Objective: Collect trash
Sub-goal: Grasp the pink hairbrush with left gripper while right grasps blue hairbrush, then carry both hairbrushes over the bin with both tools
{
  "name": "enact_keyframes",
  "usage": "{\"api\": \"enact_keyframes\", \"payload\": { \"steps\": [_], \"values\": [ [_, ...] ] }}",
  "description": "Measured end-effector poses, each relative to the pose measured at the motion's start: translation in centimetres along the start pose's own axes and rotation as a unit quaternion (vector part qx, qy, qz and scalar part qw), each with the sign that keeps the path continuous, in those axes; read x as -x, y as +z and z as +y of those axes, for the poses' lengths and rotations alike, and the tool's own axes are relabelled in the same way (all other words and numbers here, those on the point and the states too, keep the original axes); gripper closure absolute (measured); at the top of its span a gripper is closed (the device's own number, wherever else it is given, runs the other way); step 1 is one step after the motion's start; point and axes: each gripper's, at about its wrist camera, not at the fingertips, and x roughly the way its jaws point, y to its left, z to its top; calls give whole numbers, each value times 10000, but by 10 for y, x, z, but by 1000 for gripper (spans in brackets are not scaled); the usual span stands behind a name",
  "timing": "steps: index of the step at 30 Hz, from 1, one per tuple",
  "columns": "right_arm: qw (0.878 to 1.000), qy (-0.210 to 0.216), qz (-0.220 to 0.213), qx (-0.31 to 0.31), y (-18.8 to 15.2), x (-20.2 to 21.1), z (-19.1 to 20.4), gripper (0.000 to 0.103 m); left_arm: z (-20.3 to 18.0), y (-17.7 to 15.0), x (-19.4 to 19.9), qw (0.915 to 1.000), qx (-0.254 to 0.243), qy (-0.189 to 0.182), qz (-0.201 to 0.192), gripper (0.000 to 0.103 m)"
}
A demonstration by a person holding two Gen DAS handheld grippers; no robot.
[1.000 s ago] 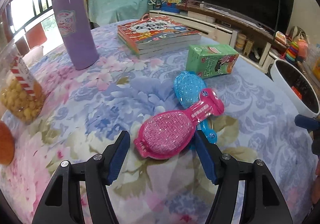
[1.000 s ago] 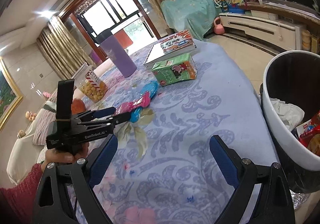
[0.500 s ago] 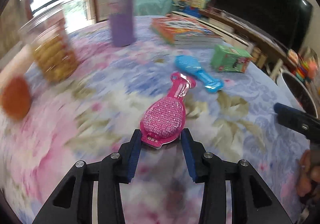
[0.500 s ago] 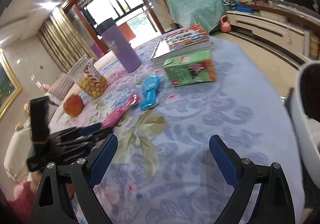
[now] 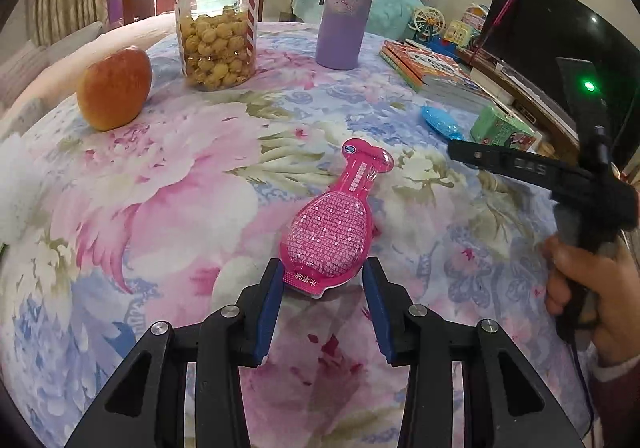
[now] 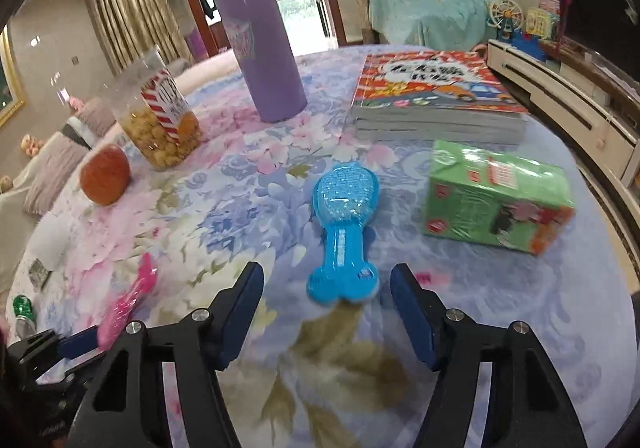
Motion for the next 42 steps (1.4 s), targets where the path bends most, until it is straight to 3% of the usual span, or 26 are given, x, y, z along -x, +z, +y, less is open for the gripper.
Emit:
{"api": "enact_keyframes", "payload": {
  "steps": [1,2,3,9,14,21,22,23,25,27,29,42],
  "values": [
    [10000,-42,46,26,2,-4,1,48,0,-1,0,10000,20,-4,3,63],
    [9999,-81,68,42,3,-6,1,66,1,-1,0,10000,17,-8,-9,62],
    [9999,-109,82,43,5,-8,1,70,1,0,-1,10000,5,-10,-15,62],
    [9999,122,21,87,-13,14,4,71,4,-1,-1,10000,37,-65,-41,59],
    [9990,431,110,-86,-48,48,-4,65,5,0,1,9999,46,-59,-84,43],
    [9994,288,19,-195,-44,49,-8,61,-4,8,-11,9998,-184,109,3,43],
    [9995,275,41,-151,-41,44,-6,57,-5,8,-14,9996,-210,159,49,45],
    [9997,241,46,-82,-39,40,-3,55,-7,9,-15,9994,-241,227,51,53],
    [9998,139,86,80,-37,32,2,55,-10,9,-16,9991,-312,267,37,57],
    [9999,107,78,106,-37,32,3,59,-12,9,-15,9990,-347,270,10,57],
    [9999,111,62,69,-41,35,1,75,-14,8,-14,9988,-387,294,-7,58],
    [9980,404,-336,-351,-74,100,-20,75,-62,-19,23,9981,-597,-24,-120,58]
  ]
}}
